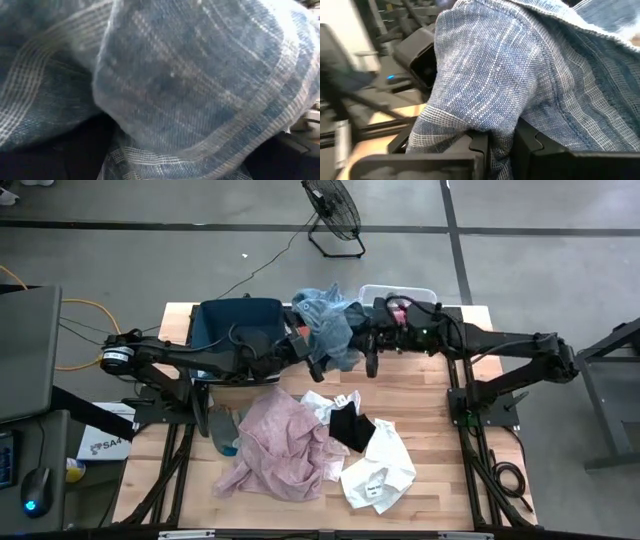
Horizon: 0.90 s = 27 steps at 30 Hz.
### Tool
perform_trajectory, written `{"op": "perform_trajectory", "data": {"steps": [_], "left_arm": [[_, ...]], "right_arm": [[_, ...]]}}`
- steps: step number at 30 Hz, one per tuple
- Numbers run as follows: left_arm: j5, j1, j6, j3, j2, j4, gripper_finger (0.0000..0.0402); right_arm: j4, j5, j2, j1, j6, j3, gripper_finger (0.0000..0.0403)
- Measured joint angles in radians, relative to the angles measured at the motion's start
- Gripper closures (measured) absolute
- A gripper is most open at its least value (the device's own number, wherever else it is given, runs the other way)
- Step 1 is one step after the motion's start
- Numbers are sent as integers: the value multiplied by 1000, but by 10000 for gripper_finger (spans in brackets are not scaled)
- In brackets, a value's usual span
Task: Pick & Place Cloths
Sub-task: Put the blue polo into the blue organizer
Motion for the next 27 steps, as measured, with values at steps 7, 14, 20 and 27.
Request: {"op": "perform_trajectory", "data": {"steps": [7, 14, 20, 27], "left_arm": [[114, 0, 29, 0, 0, -25, 19], [156, 0, 124, 0, 0, -50, 19], [176, -3, 188, 0, 1, -62, 20], [125, -17, 170, 0, 1, -62, 67]], "right_arm": [[-47, -235, 15, -75, 99, 0, 369], [-52, -325, 45, -91, 130, -1, 369], [-15, -362, 90, -90, 143, -1, 369], [-14, -368, 94, -90, 144, -2, 369]]}}
